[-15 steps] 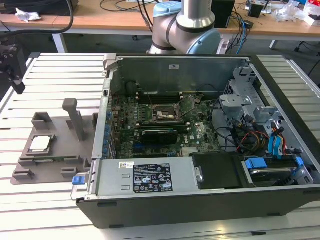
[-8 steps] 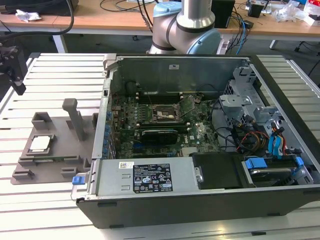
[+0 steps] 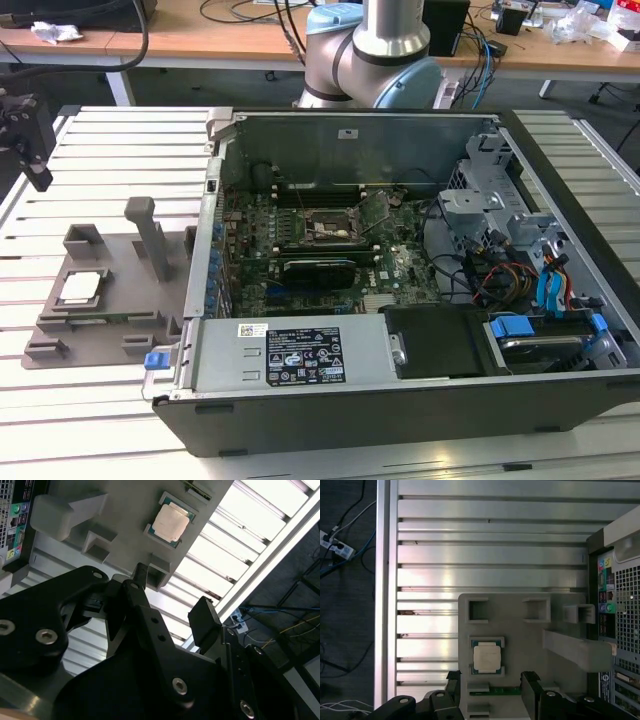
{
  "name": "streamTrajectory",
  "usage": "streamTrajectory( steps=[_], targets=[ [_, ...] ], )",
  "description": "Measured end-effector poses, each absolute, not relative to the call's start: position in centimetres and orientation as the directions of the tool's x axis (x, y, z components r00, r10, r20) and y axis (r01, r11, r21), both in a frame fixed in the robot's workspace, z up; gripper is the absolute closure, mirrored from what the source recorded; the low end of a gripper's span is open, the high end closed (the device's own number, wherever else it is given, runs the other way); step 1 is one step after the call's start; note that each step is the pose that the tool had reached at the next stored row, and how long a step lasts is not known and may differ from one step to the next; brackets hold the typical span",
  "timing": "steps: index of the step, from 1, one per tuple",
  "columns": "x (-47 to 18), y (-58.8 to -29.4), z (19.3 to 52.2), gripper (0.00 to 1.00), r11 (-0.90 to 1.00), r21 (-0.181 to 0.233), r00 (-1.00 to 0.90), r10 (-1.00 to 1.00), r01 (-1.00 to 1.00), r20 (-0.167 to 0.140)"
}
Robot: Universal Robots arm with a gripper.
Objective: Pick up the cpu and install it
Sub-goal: 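Pick up the cpu and move it towards the insertion slot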
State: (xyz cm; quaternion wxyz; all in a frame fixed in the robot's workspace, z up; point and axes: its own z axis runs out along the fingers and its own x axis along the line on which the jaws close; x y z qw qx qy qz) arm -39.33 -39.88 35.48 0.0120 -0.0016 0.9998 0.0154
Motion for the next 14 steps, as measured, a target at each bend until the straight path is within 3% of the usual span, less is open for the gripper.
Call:
streamTrajectory(
  steps=[14],
  targets=[
    [-39.33, -39.89, 34.98, 0.40, 1.000, 0.031, -1.000, -0.003, -0.004, -0.024]
  ],
)
